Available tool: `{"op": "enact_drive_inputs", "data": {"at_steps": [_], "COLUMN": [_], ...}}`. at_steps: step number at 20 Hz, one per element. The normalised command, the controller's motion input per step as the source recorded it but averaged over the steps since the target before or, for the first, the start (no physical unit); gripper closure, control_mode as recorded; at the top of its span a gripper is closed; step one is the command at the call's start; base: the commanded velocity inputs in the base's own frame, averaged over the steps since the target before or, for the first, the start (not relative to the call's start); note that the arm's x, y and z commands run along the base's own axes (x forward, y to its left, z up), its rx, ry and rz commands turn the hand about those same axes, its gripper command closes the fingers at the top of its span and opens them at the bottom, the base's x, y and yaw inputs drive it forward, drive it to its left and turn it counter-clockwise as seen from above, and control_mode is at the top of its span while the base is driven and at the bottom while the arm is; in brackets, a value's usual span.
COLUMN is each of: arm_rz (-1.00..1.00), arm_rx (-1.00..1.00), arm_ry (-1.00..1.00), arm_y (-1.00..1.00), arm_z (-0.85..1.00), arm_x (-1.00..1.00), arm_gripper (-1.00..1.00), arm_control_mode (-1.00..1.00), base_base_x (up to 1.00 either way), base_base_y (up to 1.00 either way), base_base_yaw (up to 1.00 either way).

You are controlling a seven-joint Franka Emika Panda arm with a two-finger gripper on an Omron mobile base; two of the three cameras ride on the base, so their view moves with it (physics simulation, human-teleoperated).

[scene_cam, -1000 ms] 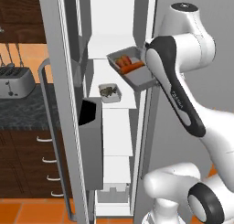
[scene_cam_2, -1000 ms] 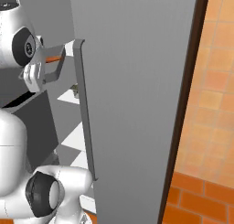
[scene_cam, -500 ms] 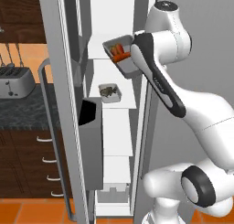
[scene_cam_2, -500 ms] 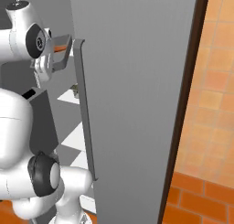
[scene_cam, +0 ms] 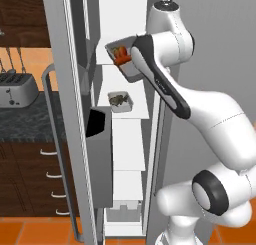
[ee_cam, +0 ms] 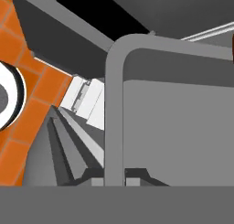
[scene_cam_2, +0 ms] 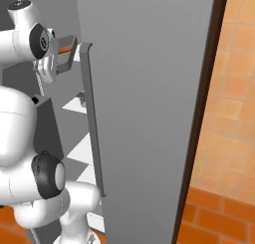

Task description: Take the meat container that has the fish and place it on the second highest rack of the freezer. Then take the vegetable container that has the carrot and bell pepper and place it on the highest rack of the freezer.

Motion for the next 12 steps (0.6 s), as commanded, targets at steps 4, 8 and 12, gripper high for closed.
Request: {"op": "enact_drive_inputs", "data": {"at_steps": [4,8,12], "arm_rz": [-0.09,0.00,0.00], "arm_rx": [0.00,-0.09,0.02], "arm_ry": [-0.01,0.00,0.00], "arm_y": [0.03,0.15,0.00], "arm_z": [0.00,0.01,0.00], "arm_x": [0.86,0.64,0.74], "arm_gripper": [1.00,1.00,1.00], "arm_control_mode": [-1.00,-1.00,-1.00], "base_base_x": [0.00,0.00,0.00], "base_base_y": [0.00,0.00,0.00], "base_base_yaw": [0.00,0.00,0.00]}}
